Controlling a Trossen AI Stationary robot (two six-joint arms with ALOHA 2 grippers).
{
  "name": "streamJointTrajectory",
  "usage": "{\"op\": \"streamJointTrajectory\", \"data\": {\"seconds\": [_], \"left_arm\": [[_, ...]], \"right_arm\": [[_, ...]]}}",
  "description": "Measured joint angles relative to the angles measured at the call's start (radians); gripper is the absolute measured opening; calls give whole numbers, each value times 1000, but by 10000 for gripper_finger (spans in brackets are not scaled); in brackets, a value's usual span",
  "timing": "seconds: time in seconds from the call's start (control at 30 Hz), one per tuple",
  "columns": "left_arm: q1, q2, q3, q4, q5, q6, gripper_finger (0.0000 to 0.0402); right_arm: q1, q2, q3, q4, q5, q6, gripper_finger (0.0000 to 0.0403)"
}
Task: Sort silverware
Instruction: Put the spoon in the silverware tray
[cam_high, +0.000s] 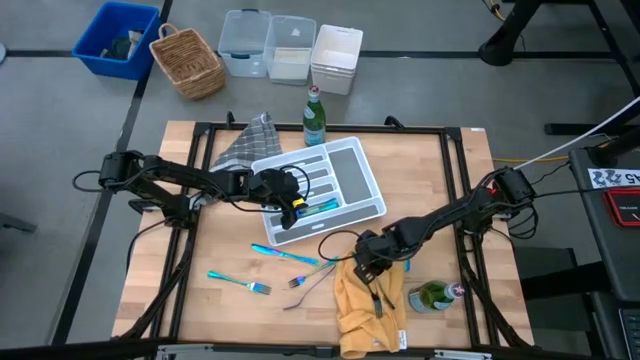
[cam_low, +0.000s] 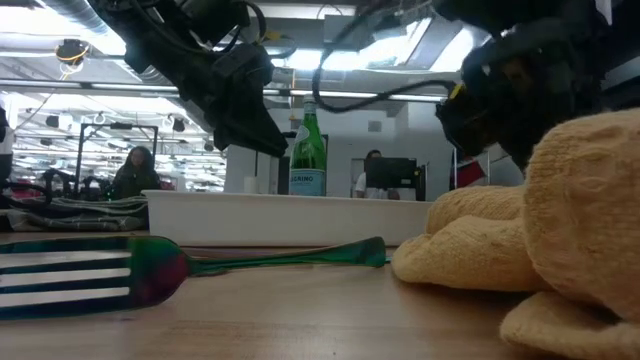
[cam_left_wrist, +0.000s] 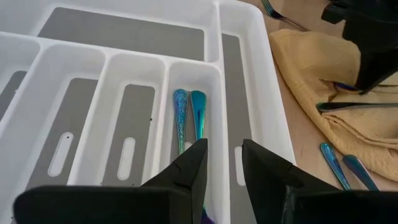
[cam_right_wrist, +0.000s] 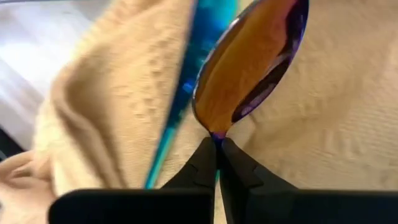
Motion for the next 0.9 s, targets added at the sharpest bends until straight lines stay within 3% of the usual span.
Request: {"op": "streamJointTrajectory", "data": {"seconds": [0.3,0.5,0.67,0.9], "left_arm": [[0,0,0,0,0,8,90],[0,0,0,0,0,9,90],[0,-30,0,-10,0,36,90],[2,-166,1,-69,-30,33,90]], "right_arm": [[0,0,75,-13,26,-82,8],[-12,0,158,-127,84,-190,8],[-62,0,228,-192,132,-346,7],[-166,-1,288,-177,200,-665,8]]}}
